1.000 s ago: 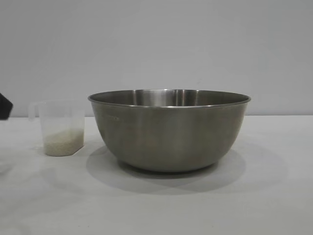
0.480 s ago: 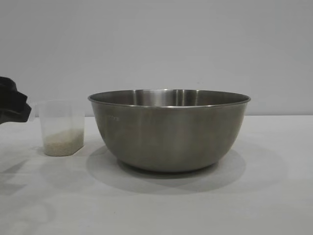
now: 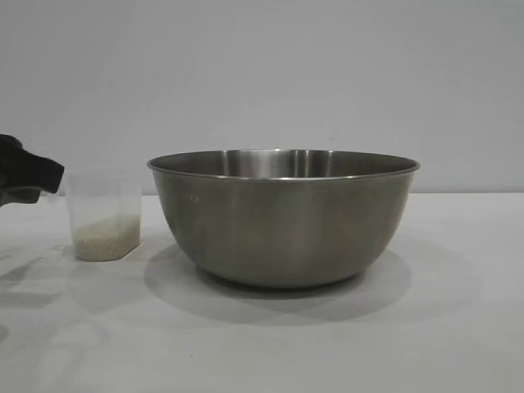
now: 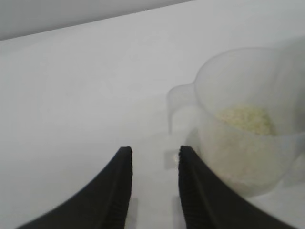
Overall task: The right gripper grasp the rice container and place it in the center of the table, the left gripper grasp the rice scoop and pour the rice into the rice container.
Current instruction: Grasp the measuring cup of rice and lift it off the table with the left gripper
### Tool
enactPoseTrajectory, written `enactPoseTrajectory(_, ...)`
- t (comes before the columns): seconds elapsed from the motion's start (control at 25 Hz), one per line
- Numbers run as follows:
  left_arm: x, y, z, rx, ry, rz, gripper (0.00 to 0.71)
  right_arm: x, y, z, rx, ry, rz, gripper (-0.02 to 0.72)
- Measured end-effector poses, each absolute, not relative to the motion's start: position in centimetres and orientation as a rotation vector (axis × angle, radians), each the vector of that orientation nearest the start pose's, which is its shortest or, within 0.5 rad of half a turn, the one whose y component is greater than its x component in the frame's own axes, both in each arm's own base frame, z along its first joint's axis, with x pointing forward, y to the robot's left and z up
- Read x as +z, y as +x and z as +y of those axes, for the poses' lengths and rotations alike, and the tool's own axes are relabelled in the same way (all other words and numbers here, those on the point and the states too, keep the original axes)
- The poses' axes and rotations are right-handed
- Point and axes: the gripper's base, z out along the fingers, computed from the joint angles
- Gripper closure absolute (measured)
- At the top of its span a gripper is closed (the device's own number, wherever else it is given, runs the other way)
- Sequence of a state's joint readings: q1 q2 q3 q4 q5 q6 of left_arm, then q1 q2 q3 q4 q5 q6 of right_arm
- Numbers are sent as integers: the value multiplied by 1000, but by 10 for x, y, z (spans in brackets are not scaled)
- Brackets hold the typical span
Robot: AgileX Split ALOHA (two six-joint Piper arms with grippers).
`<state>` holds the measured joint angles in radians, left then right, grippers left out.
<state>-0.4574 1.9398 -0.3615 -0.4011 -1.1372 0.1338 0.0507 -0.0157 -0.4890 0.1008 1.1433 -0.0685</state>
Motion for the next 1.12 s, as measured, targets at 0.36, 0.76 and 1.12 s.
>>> enactPoseTrajectory(0.36, 82, 253, -89, 27, 168, 1941, 480, 268, -10, 8, 111, -136, 2115, 202)
enactPoseTrajectory(0.76, 73, 267, -95, 26, 167, 1938, 480, 268, -10, 8, 111, -136, 2115, 202)
enactPoseTrajectory(1.12, 76, 284, -94, 37, 113, 1903, 480, 268, -10, 8, 111, -136, 2115, 202)
